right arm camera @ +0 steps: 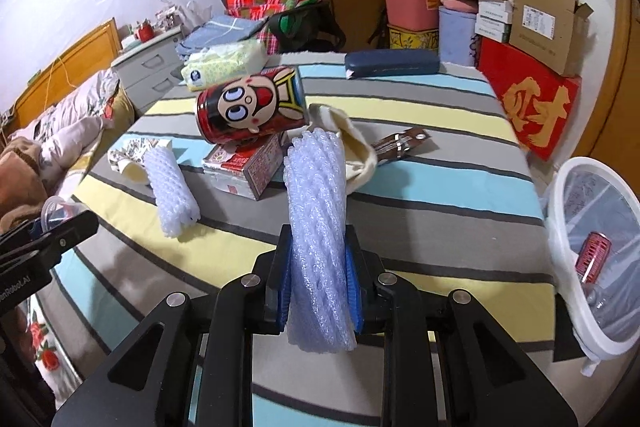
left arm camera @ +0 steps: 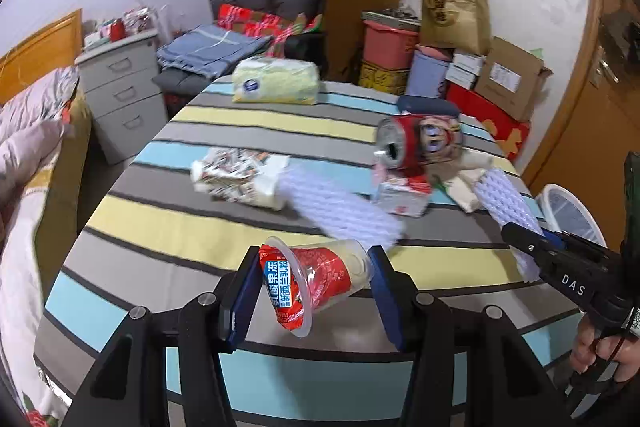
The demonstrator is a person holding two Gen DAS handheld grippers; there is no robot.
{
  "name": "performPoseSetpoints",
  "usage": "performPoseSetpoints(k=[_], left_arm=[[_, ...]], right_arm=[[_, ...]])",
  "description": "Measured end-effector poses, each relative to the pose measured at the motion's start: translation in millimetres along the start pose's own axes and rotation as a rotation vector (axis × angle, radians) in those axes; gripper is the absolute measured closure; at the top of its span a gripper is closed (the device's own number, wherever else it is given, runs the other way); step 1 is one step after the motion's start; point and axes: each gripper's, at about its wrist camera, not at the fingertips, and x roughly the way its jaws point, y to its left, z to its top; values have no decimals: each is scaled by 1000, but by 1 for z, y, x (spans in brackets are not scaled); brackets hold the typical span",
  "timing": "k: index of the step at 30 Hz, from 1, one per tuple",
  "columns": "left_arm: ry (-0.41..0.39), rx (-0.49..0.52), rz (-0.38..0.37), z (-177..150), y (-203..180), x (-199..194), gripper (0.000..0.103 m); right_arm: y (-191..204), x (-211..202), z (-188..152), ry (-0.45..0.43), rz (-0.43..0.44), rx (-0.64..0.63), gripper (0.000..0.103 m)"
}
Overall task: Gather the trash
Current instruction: 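Lift the foam net and cup and carry both over the wastebasket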
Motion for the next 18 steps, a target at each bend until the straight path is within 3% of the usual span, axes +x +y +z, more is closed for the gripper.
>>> performPoseSetpoints(k=[18], left_arm=[[-75,169,-135,14,-113,-27,50]], right_arm=[[-58,-53,-5,-134,-75,106,80]])
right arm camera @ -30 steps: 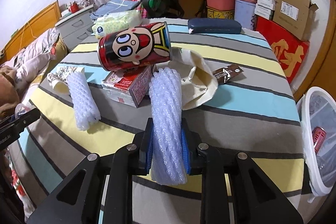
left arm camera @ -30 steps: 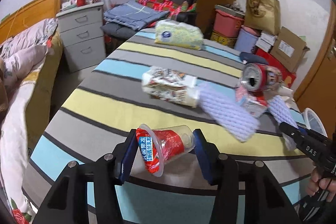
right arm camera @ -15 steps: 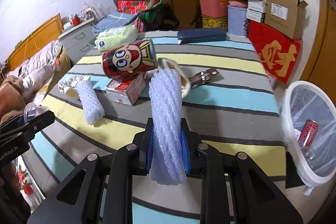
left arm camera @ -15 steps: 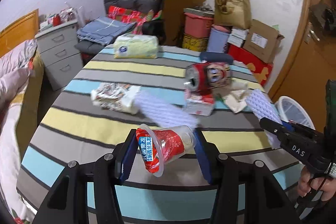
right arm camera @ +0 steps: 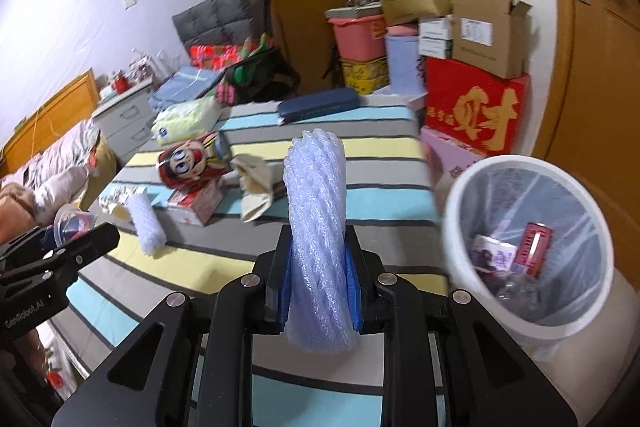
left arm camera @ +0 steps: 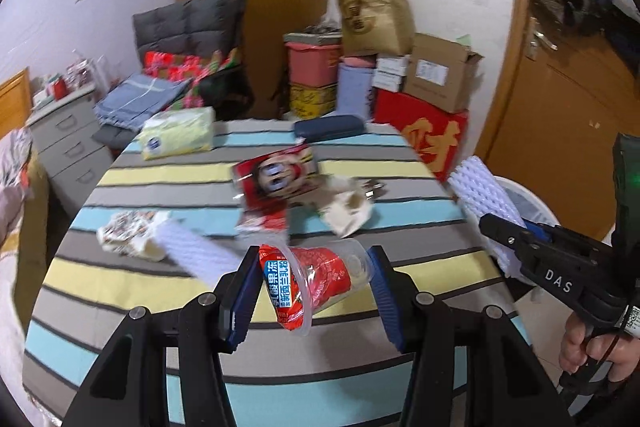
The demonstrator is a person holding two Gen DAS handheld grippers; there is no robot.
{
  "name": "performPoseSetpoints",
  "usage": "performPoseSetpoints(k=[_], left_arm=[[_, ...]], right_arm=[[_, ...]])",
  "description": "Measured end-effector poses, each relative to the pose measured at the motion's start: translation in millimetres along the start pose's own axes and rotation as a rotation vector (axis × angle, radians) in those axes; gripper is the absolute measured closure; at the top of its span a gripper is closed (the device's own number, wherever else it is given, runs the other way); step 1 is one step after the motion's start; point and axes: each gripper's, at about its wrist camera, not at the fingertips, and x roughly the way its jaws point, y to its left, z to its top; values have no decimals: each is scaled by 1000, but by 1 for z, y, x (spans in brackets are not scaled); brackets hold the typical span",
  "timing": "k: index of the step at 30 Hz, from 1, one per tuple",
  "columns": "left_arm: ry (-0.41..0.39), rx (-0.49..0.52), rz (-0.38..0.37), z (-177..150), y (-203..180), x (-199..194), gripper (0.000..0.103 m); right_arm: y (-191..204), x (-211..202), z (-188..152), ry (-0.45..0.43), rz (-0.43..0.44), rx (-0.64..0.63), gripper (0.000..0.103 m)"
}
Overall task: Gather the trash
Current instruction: 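Lift the foam net and cup and carry both over the wastebasket, then open both grippers over the wastebasket to drop the net and cup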
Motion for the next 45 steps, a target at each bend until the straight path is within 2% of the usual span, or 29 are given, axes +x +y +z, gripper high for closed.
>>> performPoseSetpoints(k=[15,25,35,45], left_arm=[[-10,141,-138,19,-110,18,50],[37,224,-254,23,-181,52,50],[90,270,-309,22,-226,87,50],[130,266,-341,26,-245,115,50]], right_arm=[[-76,-35,-7,-60,-109,90,80],[-127,-43,-15,-41,-199,168,80],[-162,-34,-23,8,-250,216,79],[-182,-22,-24,62,-281,220,79]])
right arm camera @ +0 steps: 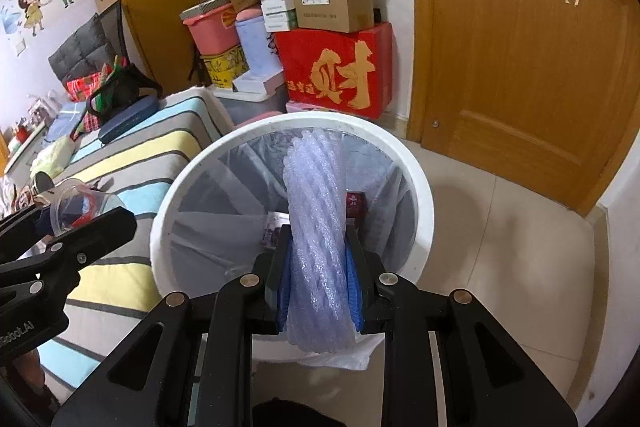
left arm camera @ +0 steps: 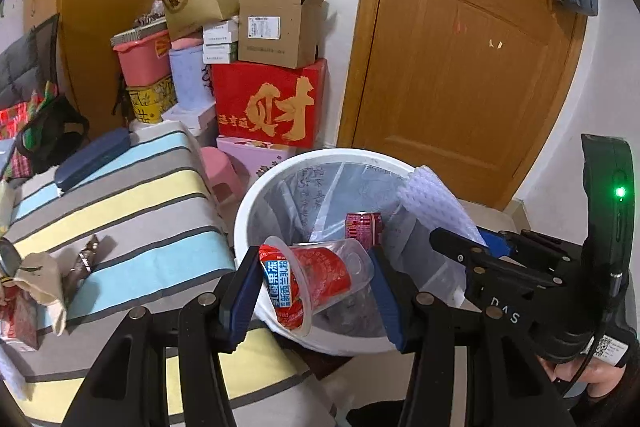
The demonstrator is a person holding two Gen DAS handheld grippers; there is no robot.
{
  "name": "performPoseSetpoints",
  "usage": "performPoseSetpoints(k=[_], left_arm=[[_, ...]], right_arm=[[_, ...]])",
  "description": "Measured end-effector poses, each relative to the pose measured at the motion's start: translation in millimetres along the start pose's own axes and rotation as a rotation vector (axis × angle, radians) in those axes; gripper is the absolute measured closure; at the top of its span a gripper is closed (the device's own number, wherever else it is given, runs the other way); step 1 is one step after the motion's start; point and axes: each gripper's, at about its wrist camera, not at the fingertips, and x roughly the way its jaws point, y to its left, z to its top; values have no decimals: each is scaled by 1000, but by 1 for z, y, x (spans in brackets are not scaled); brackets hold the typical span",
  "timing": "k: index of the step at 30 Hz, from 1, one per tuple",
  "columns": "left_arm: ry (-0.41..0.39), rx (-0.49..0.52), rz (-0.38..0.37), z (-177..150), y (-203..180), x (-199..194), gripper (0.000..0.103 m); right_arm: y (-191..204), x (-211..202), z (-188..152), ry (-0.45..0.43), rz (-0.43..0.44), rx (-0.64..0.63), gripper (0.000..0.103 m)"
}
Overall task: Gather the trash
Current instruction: 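Open both grippers over the wastebasket to drop the net and cup, then move both grippers back over the table toward the cloth bag and net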
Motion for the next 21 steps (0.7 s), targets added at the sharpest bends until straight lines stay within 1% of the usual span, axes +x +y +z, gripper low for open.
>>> performPoseSetpoints(k=[3,4,5,7,9,11,12,13,21], left_arm=[[-4,1,-10,3,-1,5,50],[-6,7,-10,4,-2,6,48],[-10,16,-8,4,-3,7,44],[-3,14,-1,6,-3,11,39],[-4,5,-11,8,-2,12,39],[-1,-8,-17,8,1,12,39],[-5,-9,-16,8,1,10,39],[-9,-6,-14,7,2,9,39],[-20,-24,16,2,11,-5,39]], right_arm=[[-3,3,2,3,-14,-1,79],[-4,3,3,4,-12,-3,79],[-4,4,3,4,-14,-5,79],[-5,5,3,5,-30,-12,78],[-6,7,4,9,-38,-11,76],[-6,7,3,9,-37,-12,67],[-6,6,3,7,-42,-15,57],[-5,5,3,4,-43,-19,52],[-3,1,2,-11,-46,-9,52]])
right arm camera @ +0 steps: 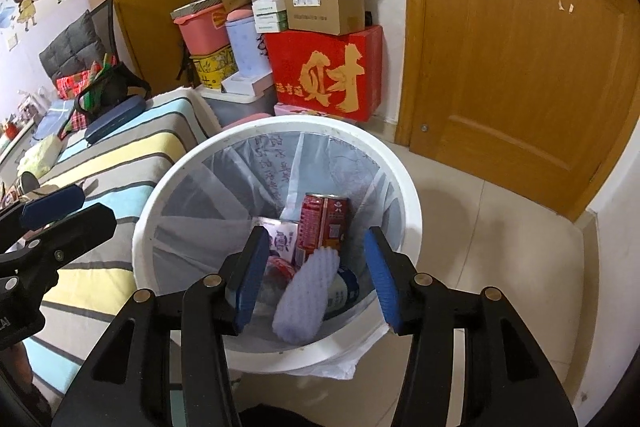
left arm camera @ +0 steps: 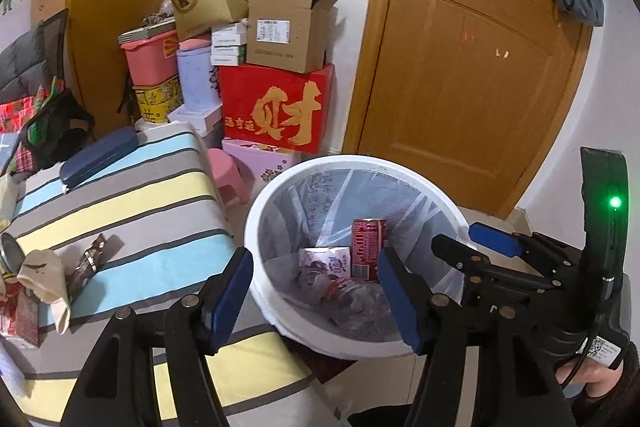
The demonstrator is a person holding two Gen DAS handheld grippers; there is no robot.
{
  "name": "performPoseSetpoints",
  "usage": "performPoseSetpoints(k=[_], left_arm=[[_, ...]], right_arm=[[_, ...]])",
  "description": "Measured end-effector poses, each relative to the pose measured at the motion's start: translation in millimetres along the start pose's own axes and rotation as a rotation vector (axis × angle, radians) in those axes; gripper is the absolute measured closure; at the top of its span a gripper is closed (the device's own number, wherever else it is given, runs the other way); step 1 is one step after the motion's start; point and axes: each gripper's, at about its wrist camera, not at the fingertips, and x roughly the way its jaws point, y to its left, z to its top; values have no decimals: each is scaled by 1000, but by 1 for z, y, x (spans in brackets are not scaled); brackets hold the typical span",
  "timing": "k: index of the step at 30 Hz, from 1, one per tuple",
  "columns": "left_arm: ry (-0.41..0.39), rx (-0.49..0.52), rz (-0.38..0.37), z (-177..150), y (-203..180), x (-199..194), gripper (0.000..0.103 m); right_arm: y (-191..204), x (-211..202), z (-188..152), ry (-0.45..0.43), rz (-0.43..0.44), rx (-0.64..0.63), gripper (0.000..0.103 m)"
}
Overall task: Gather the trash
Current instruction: 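Move both grippers back over the table toward the cloth bag and net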
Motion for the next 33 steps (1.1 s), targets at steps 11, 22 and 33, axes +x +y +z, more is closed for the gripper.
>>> performPoseSetpoints(k=[11,22,33], left_arm=[[-38,-14,36,-10,12,-32,39],[-80,-37,105,-28,34,-72,39],[-117,-83,181,-49,68,-114,39]], right_arm=[[20,-12,-1,-28,31,-22,52],[46,-27,-7,-68,84,-57,52],[80,-34,-13,-87,148,-99,52]])
